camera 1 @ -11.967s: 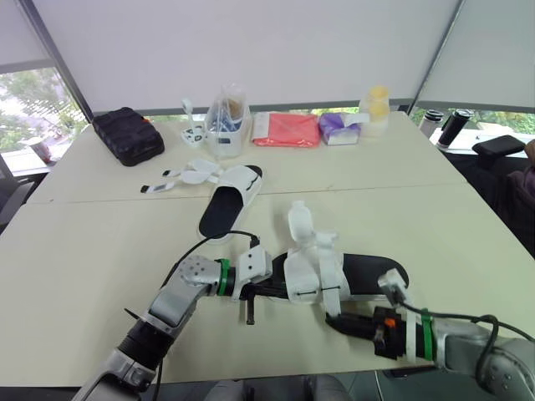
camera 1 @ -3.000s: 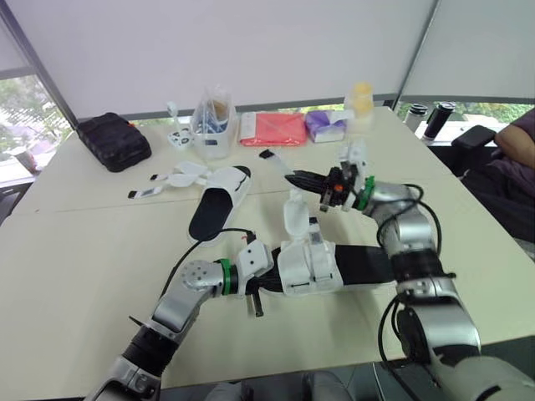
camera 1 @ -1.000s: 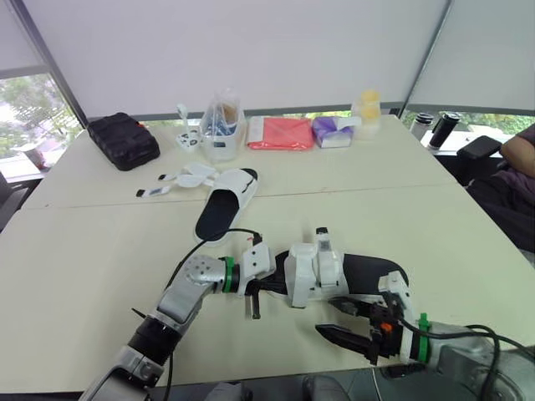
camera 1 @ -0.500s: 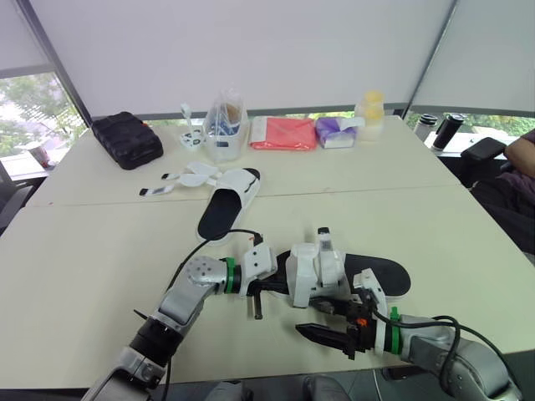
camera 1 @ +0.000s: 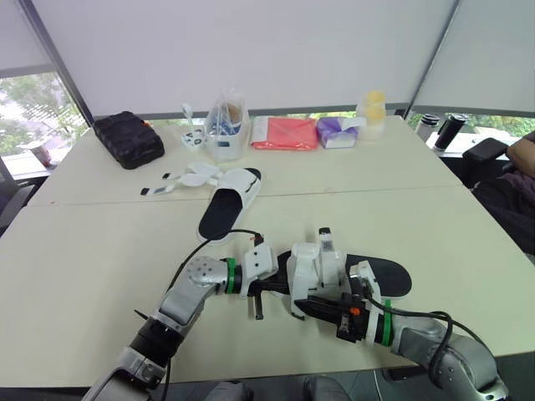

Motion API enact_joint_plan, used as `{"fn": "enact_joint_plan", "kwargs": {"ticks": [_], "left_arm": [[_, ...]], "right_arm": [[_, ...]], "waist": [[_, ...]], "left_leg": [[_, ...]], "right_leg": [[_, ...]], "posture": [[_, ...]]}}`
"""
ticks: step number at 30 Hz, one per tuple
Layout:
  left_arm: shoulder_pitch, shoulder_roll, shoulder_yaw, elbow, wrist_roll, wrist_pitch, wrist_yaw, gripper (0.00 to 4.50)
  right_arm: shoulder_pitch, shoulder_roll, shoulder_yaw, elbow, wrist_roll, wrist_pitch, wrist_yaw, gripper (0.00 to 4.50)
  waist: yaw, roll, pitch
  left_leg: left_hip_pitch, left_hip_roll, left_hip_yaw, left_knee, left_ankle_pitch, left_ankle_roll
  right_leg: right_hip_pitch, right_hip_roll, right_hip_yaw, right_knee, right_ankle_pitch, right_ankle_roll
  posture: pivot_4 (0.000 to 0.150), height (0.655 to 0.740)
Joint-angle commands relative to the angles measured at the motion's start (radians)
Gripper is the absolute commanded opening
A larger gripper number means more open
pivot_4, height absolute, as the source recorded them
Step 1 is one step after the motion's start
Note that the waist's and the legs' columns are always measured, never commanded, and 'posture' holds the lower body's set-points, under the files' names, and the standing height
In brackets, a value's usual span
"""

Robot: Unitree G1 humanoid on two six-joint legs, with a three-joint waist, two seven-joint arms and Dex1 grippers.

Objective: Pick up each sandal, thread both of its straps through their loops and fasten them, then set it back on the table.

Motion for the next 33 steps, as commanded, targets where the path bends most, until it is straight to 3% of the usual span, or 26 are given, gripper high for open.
{"fn": "enact_joint_plan", "kwargs": {"ticks": [1, 6, 10, 13, 17, 24, 33], "left_arm": [[0.017, 0.004, -0.026, 0.044, 0.032, 0.028, 0.000, 0.00], [0.016, 0.000, -0.023, 0.050, 0.032, 0.029, 0.003, 0.00], [0.016, -0.001, -0.020, 0.055, 0.031, 0.027, 0.000, 0.00], [0.011, -0.005, -0.020, 0.065, 0.034, 0.022, -0.003, 0.00], [0.008, -0.012, -0.021, 0.074, 0.037, 0.015, -0.003, 0.00], [0.006, -0.021, -0.019, 0.080, 0.040, 0.012, 0.004, 0.00], [0.019, -0.020, -0.011, 0.064, 0.035, 0.029, 0.018, 0.00]], "right_arm": [[-0.006, -0.008, -0.018, -0.025, 0.017, 0.017, 0.009, 0.04], [-0.019, -0.036, -0.073, -0.109, 0.118, 0.132, -0.032, 0.04], [-0.142, -0.094, -0.184, -0.194, 0.418, 0.306, -0.141, 0.04], [-0.232, -0.133, -0.206, -0.170, 0.546, 0.376, -0.214, 0.04], [-0.356, -0.165, -0.178, -0.095, 0.607, 0.447, -0.274, 0.04], [-0.417, -0.184, -0.074, 0.044, 0.385, 0.392, -0.158, 0.04], [-0.451, -0.194, -0.057, 0.148, 0.298, 0.405, -0.021, 0.04]], "waist": [[0.000, 0.000, 0.000], [0.001, 0.000, 0.000], [0.001, 0.001, 0.000], [0.003, 0.000, 0.000], [0.003, 0.000, 0.000], [0.004, 0.000, 0.000], [0.003, 0.000, 0.000]], "left_leg": [[0.000, 0.000, 0.000, 0.000, 0.000, 0.000], [0.000, 0.000, 0.000, 0.000, 0.000, 0.000], [0.000, 0.000, 0.000, 0.000, 0.000, 0.000], [-0.001, 0.000, -0.002, 0.000, 0.000, 0.000], [-0.001, 0.000, -0.002, 0.000, 0.000, 0.000], [-0.002, -0.001, -0.002, 0.000, 0.000, 0.000], [-0.001, -0.001, -0.002, 0.000, 0.000, 0.000]], "right_leg": [[0.000, 0.000, 0.000, 0.000, 0.000, 0.000], [0.000, 0.000, 0.000, 0.000, 0.000, 0.000], [0.000, -0.001, 0.000, 0.000, 0.000, 0.000], [0.001, 0.000, -0.001, 0.000, 0.000, 0.000], [0.001, -0.001, -0.002, -0.001, 0.000, 0.000], [0.002, -0.001, -0.003, -0.004, 0.001, 0.000], [0.003, -0.001, -0.003, -0.006, 0.002, 0.001]], "posture": [[0.150, 0.7400], [0.150, 0.7400], [0.150, 0.7400], [0.150, 0.7400], [0.150, 0.7400], [0.150, 0.7400], [0.150, 0.7400]]}}
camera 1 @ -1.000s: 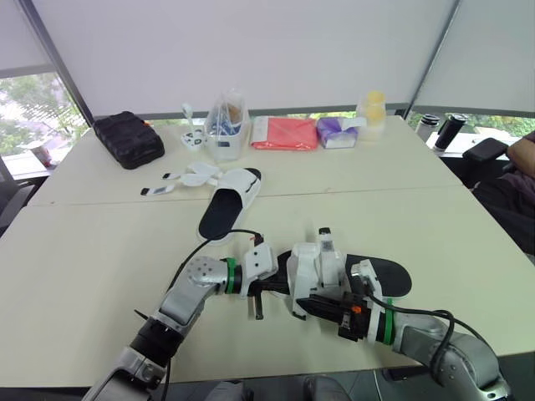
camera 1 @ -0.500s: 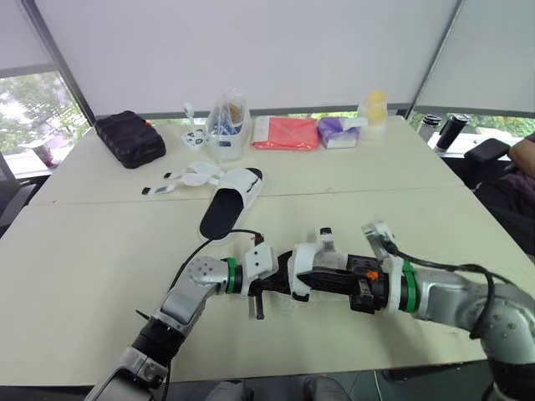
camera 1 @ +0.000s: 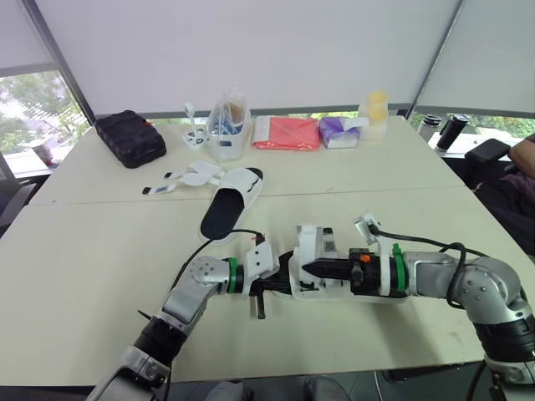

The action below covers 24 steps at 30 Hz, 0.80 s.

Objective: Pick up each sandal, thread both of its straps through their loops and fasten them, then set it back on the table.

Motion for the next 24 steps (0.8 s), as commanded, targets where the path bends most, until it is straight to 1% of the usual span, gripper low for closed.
{"fn": "enact_joint_plan", "kwargs": {"ticks": [1, 9, 13, 16, 20, 24], "left_arm": [[0.021, 0.006, -0.020, 0.032, 0.035, 0.034, 0.018, 0.00], [0.024, 0.009, -0.017, 0.023, 0.033, 0.043, 0.020, 0.00], [0.022, 0.008, -0.018, 0.023, 0.033, 0.044, 0.017, 0.00], [0.020, 0.008, -0.018, 0.023, 0.032, 0.046, 0.016, 0.00], [0.021, 0.006, -0.017, 0.024, 0.031, 0.047, 0.017, 0.00], [0.021, 0.005, -0.015, 0.024, 0.031, 0.050, 0.021, 0.00]], "right_arm": [[-0.019, -0.007, 0.002, 0.009, -0.043, -0.014, 0.051, 0.04], [-0.010, -0.036, 0.052, 0.026, -0.164, -0.044, 0.148, 0.04], [-0.006, -0.073, 0.114, 0.014, -0.244, -0.077, 0.220, 0.04], [-0.017, -0.077, 0.139, 0.010, -0.279, -0.101, 0.259, 0.04], [-0.055, -0.058, 0.138, 0.010, -0.259, -0.068, 0.297, 0.04], [-0.091, -0.033, 0.116, 0.046, -0.264, -0.051, 0.293, 0.04]], "waist": [[0.000, 0.000, 0.000], [0.000, 0.000, 0.000], [0.000, 0.000, 0.000], [-0.001, 0.000, 0.000], [-0.001, 0.000, 0.000], [0.000, 0.000, 0.000]], "left_leg": [[0.000, 0.000, 0.000, 0.000, 0.000, 0.000], [0.000, 0.000, 0.000, 0.000, 0.000, 0.000], [0.000, 0.000, 0.000, 0.000, -0.001, 0.001], [0.001, 0.000, 0.000, 0.000, -0.001, 0.001], [0.001, 0.000, 0.000, 0.000, -0.001, 0.001], [0.001, 0.000, 0.000, 0.000, -0.001, 0.001]], "right_leg": [[0.000, 0.000, 0.000, 0.000, 0.000, 0.000], [0.001, 0.000, 0.000, -0.003, 0.001, 0.001], [0.002, 0.000, -0.001, -0.004, 0.001, 0.001], [0.003, 0.000, -0.001, -0.005, 0.001, 0.001], [0.003, 0.000, -0.001, -0.005, 0.001, 0.001], [0.003, 0.000, -0.001, -0.005, 0.001, 0.001]], "posture": [[0.150, 0.7400], [0.150, 0.7400], [0.150, 0.7400], [0.150, 0.7400], [0.150, 0.7400], [0.150, 0.7400]]}}
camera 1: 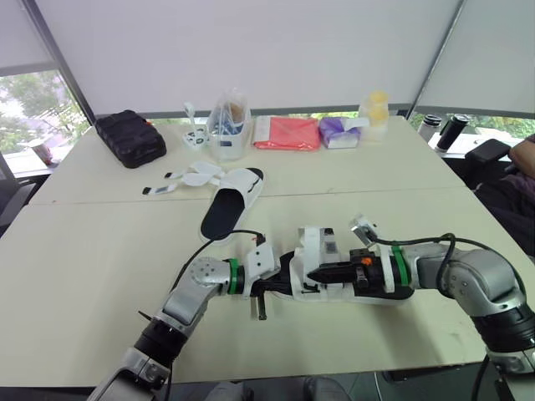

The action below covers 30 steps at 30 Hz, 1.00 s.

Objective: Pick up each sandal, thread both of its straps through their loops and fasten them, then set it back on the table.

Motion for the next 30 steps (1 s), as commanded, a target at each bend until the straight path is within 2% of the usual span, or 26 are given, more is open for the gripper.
{"fn": "enact_joint_plan", "kwargs": {"ticks": [1, 6, 9, 12, 21, 26, 30], "left_arm": [[0.019, 0.006, -0.016, 0.041, 0.031, 0.035, 0.019, 0.00], [0.018, 0.003, -0.012, 0.045, 0.032, 0.035, 0.024, 0.00], [0.017, 0.002, -0.010, 0.047, 0.032, 0.035, 0.024, 0.00], [0.018, 0.001, -0.009, 0.049, 0.032, 0.035, 0.023, 0.00], [0.014, -0.001, -0.010, 0.058, 0.033, 0.029, 0.022, 0.00], [0.017, -0.004, -0.008, 0.057, 0.032, 0.033, 0.027, 0.00], [0.015, -0.007, -0.008, 0.063, 0.029, 0.032, 0.023, 0.00]], "right_arm": [[-0.027, 0.018, -0.009, 0.018, -0.006, 0.013, 0.004, 0.04], [-0.017, 0.054, -0.036, 0.019, -0.006, 0.008, -0.011, 0.04], [0.001, 0.061, -0.040, 0.006, -0.015, 0.003, -0.019, 0.87], [0.011, 0.072, -0.051, -0.003, -0.022, 0.002, -0.046, 2.32], [0.037, 0.161, -0.121, -0.064, 0.054, 0.072, -0.157, 2.32], [0.084, 0.178, -0.145, -0.122, 0.073, 0.091, -0.197, 0.08], [0.072, 0.159, -0.157, -0.130, 0.090, 0.111, -0.186, 0.08]], "waist": [[0.000, 0.000, 0.000], [0.000, 0.000, 0.000], [0.000, 0.000, 0.000], [0.000, 0.000, 0.000], [0.000, 0.000, 0.000], [-0.002, 0.000, 0.000], [-0.001, 0.001, 0.000]], "left_leg": [[0.000, 0.000, 0.000, 0.000, 0.000, 0.000], [0.000, 0.000, 0.000, 0.000, 0.000, 0.000], [0.000, 0.000, 0.000, 0.000, 0.000, 0.000], [0.000, 0.000, 0.000, 0.000, 0.000, 0.000], [0.000, 0.000, 0.000, 0.000, 0.000, 0.000], [0.000, 0.000, 0.000, 0.000, 0.000, 0.000], [0.000, 0.000, 0.000, 0.000, 0.000, 0.000]], "right_leg": [[0.000, 0.000, 0.000, 0.000, 0.000, 0.000], [0.000, 0.000, 0.000, 0.000, 0.000, 0.000], [0.000, 0.000, 0.000, 0.000, 0.000, 0.000], [0.000, 0.000, 0.000, 0.000, 0.000, 0.000], [0.000, 0.000, 0.000, 0.000, 0.001, 0.000], [0.000, 0.000, 0.000, 0.000, 0.001, 0.000], [0.000, 0.000, 0.000, 0.000, 0.001, 0.000]], "posture": [[0.150, 0.7400], [0.150, 0.7400], [0.150, 0.7400], [0.150, 0.7400], [0.150, 0.7400], [0.150, 0.7400], [0.150, 0.7400]]}}
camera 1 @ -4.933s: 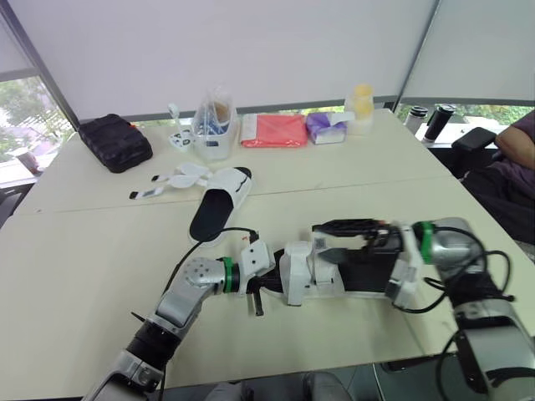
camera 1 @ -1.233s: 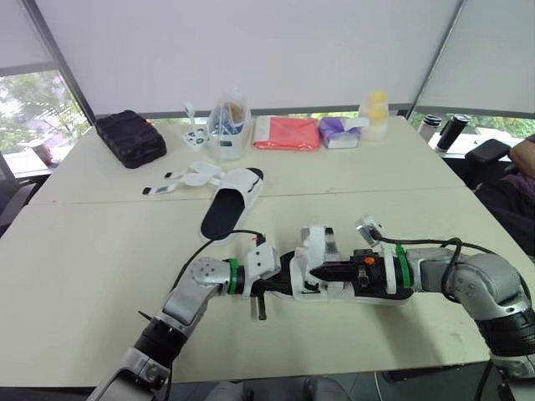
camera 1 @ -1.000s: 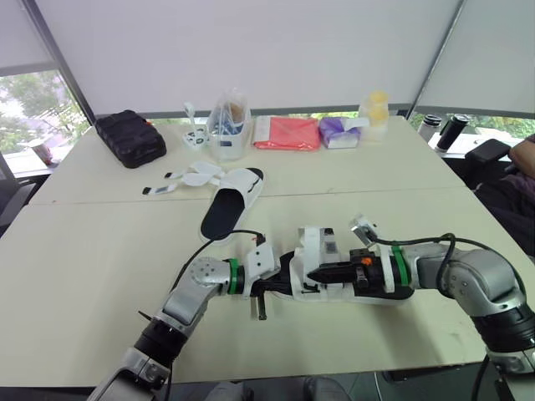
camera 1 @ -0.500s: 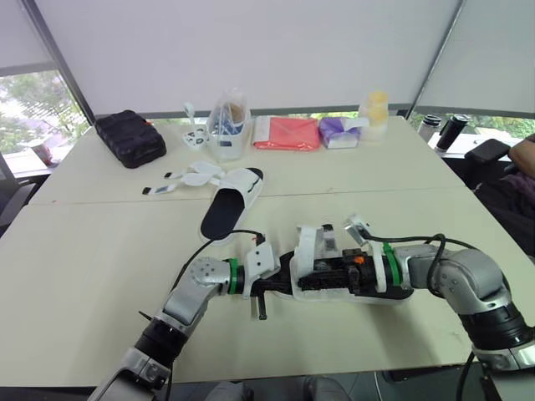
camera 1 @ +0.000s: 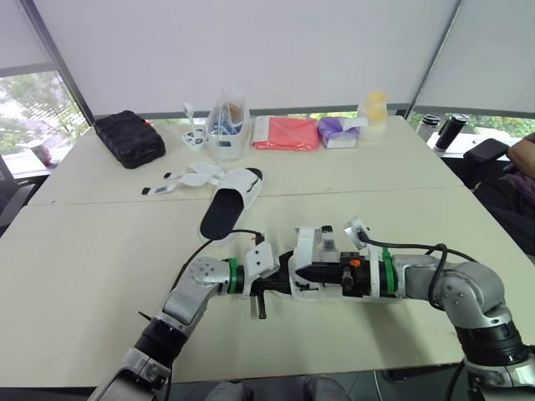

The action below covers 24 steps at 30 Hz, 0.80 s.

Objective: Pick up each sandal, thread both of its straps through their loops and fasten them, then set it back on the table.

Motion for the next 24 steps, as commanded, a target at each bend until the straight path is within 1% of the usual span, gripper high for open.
{"fn": "enact_joint_plan", "kwargs": {"ticks": [1, 5, 8, 22, 24], "left_arm": [[0.014, 0.001, -0.019, 0.051, 0.030, 0.027, 0.013, 0.00], [0.010, -0.001, -0.022, 0.055, 0.032, 0.022, 0.010, 0.00], [0.013, -0.004, -0.020, 0.054, 0.033, 0.023, 0.016, 0.00], [0.031, -0.001, -0.008, 0.025, 0.028, 0.045, 0.037, 0.00], [0.032, -0.001, -0.008, 0.024, 0.029, 0.047, 0.037, 0.00]], "right_arm": [[-0.041, -0.011, -0.026, -0.020, 0.049, 0.027, 0.014, 0.08], [-0.130, -0.030, -0.037, 0.049, 0.087, 0.093, 0.038, 0.08], [-0.152, -0.062, 0.011, 0.083, 0.055, 0.089, 0.085, 0.08], [-0.153, -0.132, 0.137, 0.162, -0.075, -0.004, 0.233, 0.08], [-0.147, -0.148, 0.168, 0.159, -0.122, -0.051, 0.252, 0.08]], "waist": [[0.000, 0.000, 0.000], [0.000, 0.000, 0.000], [0.002, 0.000, 0.000], [0.001, 0.000, 0.000], [0.001, 0.000, 0.000]], "left_leg": [[0.000, 0.000, 0.000, 0.000, 0.000, 0.000], [0.000, 0.000, 0.000, 0.000, 0.000, 0.000], [0.000, 0.000, -0.001, 0.000, 0.000, 0.000], [-0.001, -0.001, 0.000, 0.000, 0.000, 0.001], [-0.001, -0.001, 0.000, 0.000, 0.000, 0.001]], "right_leg": [[0.000, 0.000, 0.000, 0.000, 0.000, 0.000], [0.000, 0.000, 0.000, 0.000, 0.000, 0.000], [0.000, 0.000, -0.001, -0.001, 0.000, 0.000], [0.000, -0.001, -0.001, -0.002, 0.000, 0.000], [0.000, -0.001, -0.001, -0.002, 0.000, 0.000]], "posture": [[0.150, 0.7400], [0.150, 0.7400], [0.150, 0.7400], [0.150, 0.7400], [0.150, 0.7400]]}}
